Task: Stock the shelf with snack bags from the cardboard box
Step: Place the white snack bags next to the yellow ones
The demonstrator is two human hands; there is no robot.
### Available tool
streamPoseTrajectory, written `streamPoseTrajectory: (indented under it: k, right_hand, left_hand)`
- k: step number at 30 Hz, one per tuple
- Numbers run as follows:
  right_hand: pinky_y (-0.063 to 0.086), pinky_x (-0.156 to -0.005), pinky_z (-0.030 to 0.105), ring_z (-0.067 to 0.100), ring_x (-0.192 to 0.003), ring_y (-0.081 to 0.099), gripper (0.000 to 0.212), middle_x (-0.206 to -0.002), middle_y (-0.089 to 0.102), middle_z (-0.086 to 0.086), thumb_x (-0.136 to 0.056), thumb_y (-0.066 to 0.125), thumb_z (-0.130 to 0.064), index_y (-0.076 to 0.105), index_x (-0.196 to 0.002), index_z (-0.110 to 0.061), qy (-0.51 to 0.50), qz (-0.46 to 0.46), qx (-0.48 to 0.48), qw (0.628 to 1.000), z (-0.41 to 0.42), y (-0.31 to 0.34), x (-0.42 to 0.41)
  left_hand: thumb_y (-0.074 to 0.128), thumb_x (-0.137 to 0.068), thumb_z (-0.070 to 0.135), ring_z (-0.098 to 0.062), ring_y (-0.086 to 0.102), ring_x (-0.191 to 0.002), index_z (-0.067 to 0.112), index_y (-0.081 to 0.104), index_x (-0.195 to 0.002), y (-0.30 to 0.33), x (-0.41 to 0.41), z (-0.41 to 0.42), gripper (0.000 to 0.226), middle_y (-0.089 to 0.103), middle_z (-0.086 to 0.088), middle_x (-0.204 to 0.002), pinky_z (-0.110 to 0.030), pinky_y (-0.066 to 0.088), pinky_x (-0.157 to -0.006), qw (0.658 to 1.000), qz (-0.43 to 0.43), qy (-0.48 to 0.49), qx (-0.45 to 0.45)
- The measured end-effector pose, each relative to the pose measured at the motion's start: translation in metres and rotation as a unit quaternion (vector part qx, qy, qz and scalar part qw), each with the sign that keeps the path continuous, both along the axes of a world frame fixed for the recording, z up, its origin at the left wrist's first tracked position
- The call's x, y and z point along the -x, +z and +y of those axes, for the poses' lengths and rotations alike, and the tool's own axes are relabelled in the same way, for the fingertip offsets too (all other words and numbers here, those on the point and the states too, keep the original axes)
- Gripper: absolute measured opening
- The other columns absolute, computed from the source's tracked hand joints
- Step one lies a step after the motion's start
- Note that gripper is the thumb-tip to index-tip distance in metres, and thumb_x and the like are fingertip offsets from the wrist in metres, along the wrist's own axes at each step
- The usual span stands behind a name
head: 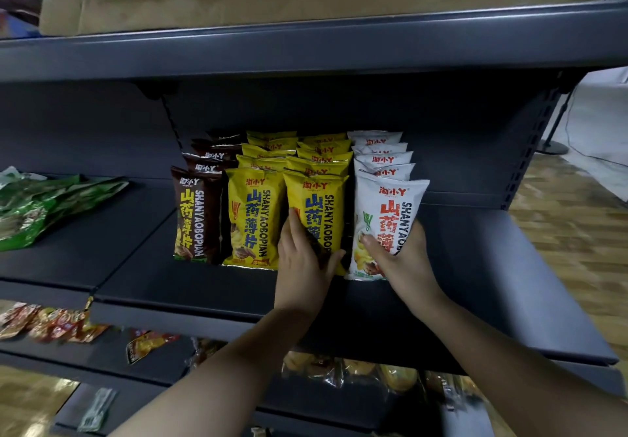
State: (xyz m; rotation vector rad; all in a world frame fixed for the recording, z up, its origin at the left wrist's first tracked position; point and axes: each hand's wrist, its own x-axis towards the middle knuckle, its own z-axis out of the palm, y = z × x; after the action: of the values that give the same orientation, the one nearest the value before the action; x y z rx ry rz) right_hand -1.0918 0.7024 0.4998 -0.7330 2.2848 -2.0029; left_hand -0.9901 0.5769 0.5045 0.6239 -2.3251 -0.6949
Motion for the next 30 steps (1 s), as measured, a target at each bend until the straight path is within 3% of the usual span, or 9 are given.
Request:
streamPoseTrajectory:
  k: [2, 6, 11, 15, 20, 30]
  right_hand:
    - [0.053, -0.087, 0.035, 0.017, -0.108, 0.058, 0.042, -0.116, 0.052, 0.005, -0.071, 0.076, -0.041, 0.05, -0.105, -0.037, -0.002, 0.0, -0.001, 1.0, -0.005, -0.001, -0.001]
    - [0.054, -0.086, 0.039, 0.018, -0.106, 0.059, 0.06, -0.114, 0.052, 0.004, -0.064, 0.068, -0.056, 0.052, -0.113, -0.025, -0.037, 0.006, -0.022, 0.999, -0.012, -0.002, -0.002]
    - [0.047, -0.082, 0.033, 0.014, -0.105, 0.053, 0.052, -0.112, 0.044, -0.002, -0.079, 0.073, -0.036, 0.051, -0.121, -0.016, -0.094, 0.02, -0.043, 0.994, -0.017, -0.001, -0.006]
    - [0.046, -0.081, 0.032, 0.015, -0.105, 0.053, 0.057, -0.111, 0.044, -0.004, -0.077, 0.074, -0.036, 0.046, -0.123, -0.017, -0.109, 0.028, -0.056, 0.992, -0.019, 0.0, -0.01]
    - [0.054, -0.082, 0.043, 0.016, -0.104, 0.058, 0.084, -0.114, 0.053, -0.004, -0.055, 0.075, -0.053, 0.038, -0.124, -0.026, -0.103, 0.004, -0.083, 0.991, -0.021, -0.006, -0.013]
    - [0.052, -0.082, 0.046, 0.024, -0.104, 0.058, 0.078, -0.114, 0.05, -0.001, -0.064, 0.076, -0.051, 0.039, -0.124, -0.02, -0.204, 0.005, -0.101, 0.974, -0.031, -0.002, -0.012]
  left_hand:
    - [0.067, -0.082, 0.038, -0.027, 0.01, -0.144, 0.005, -0.005, -0.149, 0.0, 0.004, -0.001, 0.103, 0.014, -0.016, -0.153, -0.024, 0.008, -0.112, 1.0, 0.005, -0.023, -0.01]
    - [0.069, -0.081, 0.035, -0.026, 0.007, -0.144, 0.008, -0.009, -0.149, 0.0, 0.011, -0.007, 0.107, 0.01, -0.014, -0.153, -0.028, 0.011, -0.114, 0.999, 0.007, -0.027, -0.026]
    - [0.069, -0.081, 0.034, -0.027, 0.012, -0.143, 0.007, -0.004, -0.149, -0.002, 0.013, -0.009, 0.104, 0.015, -0.013, -0.151, -0.029, 0.014, -0.114, 0.999, 0.021, -0.021, -0.017]
    - [0.07, -0.08, 0.034, -0.027, 0.016, -0.141, 0.007, -0.001, -0.149, -0.004, 0.014, -0.01, 0.103, 0.02, -0.013, -0.149, -0.031, 0.02, -0.114, 0.999, 0.032, -0.012, -0.015]
    - [0.071, -0.078, 0.035, -0.029, 0.022, -0.139, 0.005, 0.003, -0.149, -0.005, 0.016, -0.01, 0.103, 0.025, -0.015, -0.147, -0.033, 0.023, -0.112, 0.999, 0.036, -0.001, -0.007]
    - [0.069, -0.073, 0.039, -0.036, 0.034, -0.133, 0.005, 0.007, -0.148, -0.008, 0.018, -0.011, 0.103, 0.035, -0.02, -0.139, -0.039, 0.035, -0.107, 0.999, 0.034, 0.021, 0.014]
